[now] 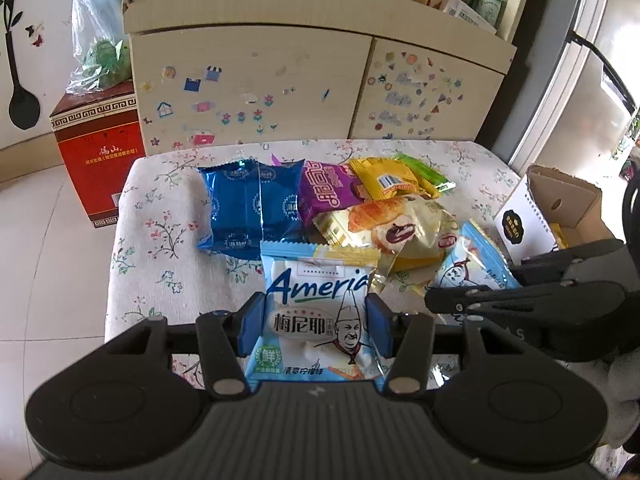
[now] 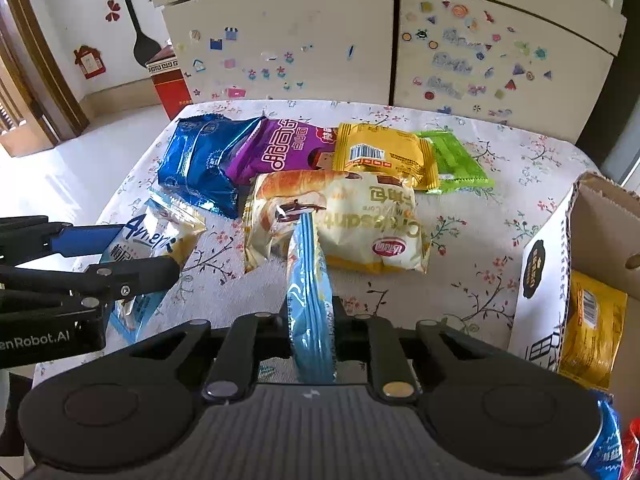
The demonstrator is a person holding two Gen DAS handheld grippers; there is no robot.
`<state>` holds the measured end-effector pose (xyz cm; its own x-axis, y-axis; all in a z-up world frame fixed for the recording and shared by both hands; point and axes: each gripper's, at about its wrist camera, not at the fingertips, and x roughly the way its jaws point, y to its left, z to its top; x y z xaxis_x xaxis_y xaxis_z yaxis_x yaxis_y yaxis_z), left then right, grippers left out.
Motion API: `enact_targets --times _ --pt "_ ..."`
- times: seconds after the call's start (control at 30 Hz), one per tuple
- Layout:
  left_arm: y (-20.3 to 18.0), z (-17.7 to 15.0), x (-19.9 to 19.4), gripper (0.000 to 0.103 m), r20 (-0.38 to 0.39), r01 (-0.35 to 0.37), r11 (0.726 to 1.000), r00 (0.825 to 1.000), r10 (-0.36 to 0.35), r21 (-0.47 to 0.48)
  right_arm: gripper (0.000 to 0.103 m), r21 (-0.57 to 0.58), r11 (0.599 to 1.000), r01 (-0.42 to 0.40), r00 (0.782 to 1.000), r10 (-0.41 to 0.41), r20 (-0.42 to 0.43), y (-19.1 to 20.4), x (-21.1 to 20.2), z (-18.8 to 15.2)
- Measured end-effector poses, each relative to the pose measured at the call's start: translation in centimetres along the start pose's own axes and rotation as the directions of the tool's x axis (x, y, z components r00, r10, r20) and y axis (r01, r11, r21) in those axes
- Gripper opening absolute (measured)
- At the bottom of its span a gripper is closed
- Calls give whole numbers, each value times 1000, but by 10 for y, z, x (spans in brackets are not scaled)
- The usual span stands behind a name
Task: Organize snacks
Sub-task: 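Grasp the light-blue bag with right tool while left tool holds Ameria bag, then carry both held bags over the cardboard box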
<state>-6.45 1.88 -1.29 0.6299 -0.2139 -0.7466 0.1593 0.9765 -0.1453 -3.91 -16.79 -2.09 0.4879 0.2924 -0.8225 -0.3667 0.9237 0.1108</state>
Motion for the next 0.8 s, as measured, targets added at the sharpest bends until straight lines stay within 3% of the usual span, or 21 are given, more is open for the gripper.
enact_targets --times 0.43,0.8 --pt "-26 25 -14 53 69 62 998 996 -61 -5 19 94 996 -2 986 -13 166 -15 -59 8" --pt "-78 52 -30 53 131 163 986 977 -168 47 19 234 972 19 950 -90 298 -47 -121 2"
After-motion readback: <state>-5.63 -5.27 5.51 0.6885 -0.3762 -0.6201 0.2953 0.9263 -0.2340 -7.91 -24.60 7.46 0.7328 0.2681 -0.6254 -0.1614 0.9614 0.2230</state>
